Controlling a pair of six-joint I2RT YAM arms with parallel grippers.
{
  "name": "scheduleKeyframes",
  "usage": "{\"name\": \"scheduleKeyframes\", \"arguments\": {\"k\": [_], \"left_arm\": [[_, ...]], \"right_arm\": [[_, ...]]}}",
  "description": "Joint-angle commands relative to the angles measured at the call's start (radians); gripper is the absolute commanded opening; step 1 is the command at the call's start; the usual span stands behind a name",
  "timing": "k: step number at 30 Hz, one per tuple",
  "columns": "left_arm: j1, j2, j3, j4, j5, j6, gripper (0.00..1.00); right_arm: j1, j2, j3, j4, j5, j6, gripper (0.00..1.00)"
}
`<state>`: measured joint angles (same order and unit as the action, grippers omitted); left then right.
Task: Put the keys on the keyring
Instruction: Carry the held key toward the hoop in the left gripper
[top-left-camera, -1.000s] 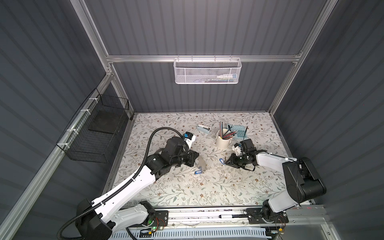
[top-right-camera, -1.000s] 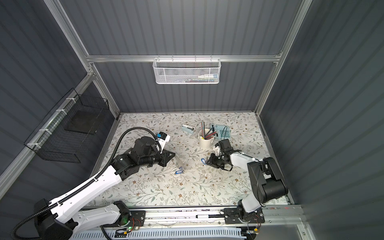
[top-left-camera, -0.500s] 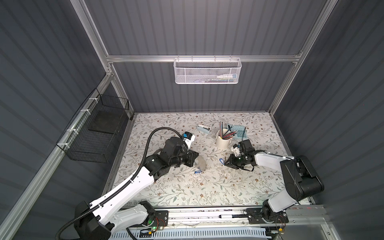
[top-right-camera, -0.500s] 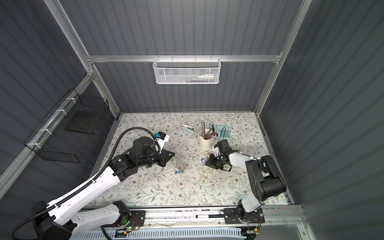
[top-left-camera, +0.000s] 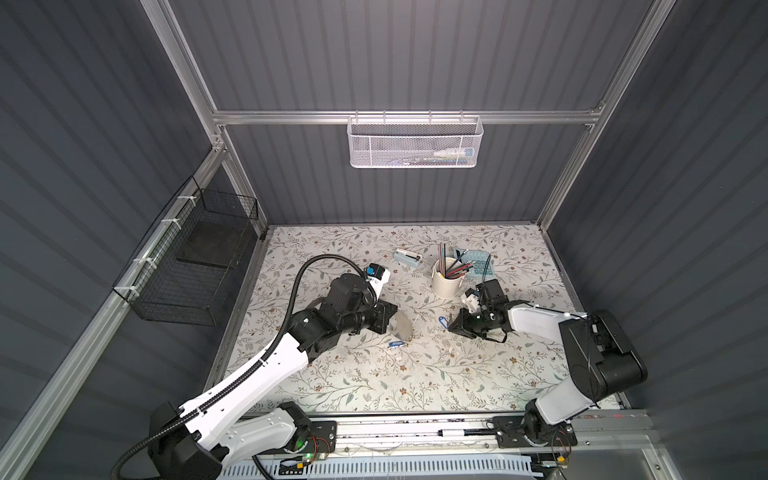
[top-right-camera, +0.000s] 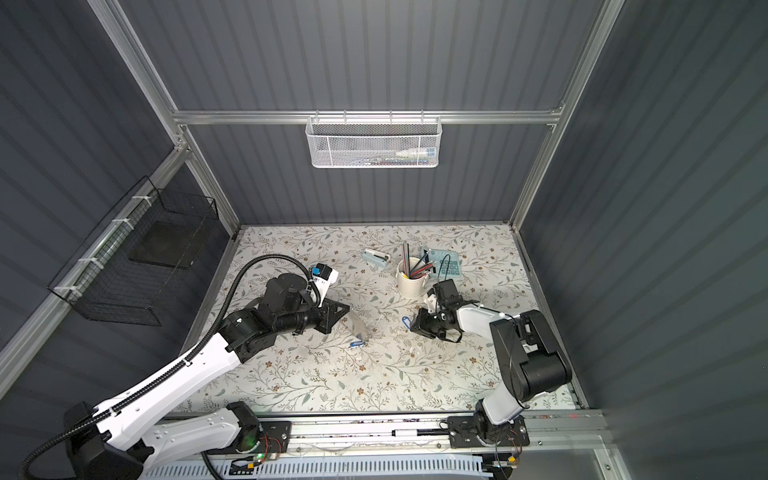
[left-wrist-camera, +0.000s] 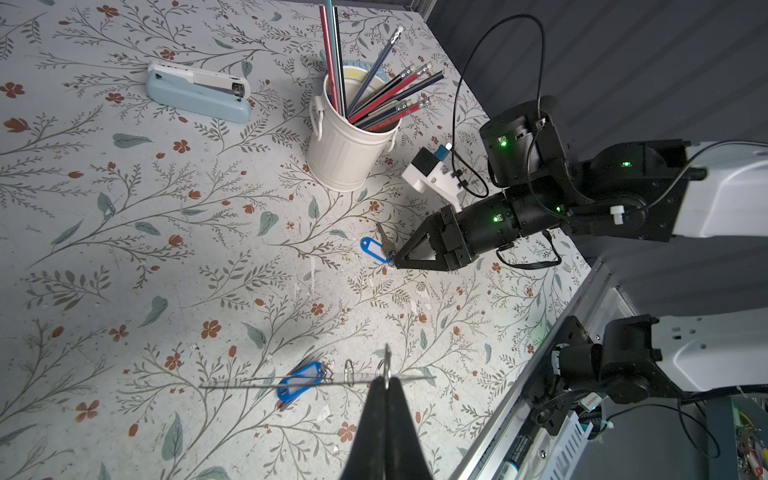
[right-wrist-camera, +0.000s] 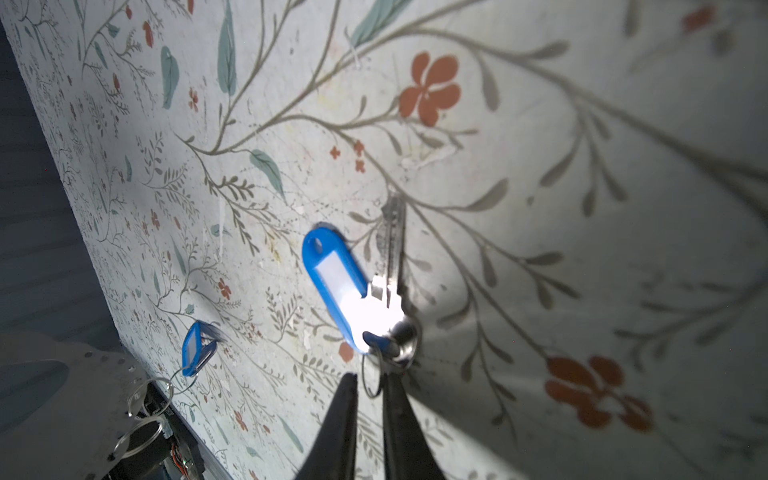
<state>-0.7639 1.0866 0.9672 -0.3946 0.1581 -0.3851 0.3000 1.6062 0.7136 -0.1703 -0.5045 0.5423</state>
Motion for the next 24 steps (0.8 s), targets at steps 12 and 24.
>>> {"name": "scheduleKeyframes", "arguments": {"k": [12, 24], "left_arm": [[0.006, -0.017, 0.004, 0.006, -0.011, 0.021, 0.00], [0.005, 0.018, 0.093, 0.000, 0.040, 0.143, 0.00]], "right_arm": [[0.004, -0.034, -0.014, 0.033, 0.012, 0.017, 0.02], [0.011, -0.388, -0.141, 0.355, -0.057, 0.004, 0.00]]}}
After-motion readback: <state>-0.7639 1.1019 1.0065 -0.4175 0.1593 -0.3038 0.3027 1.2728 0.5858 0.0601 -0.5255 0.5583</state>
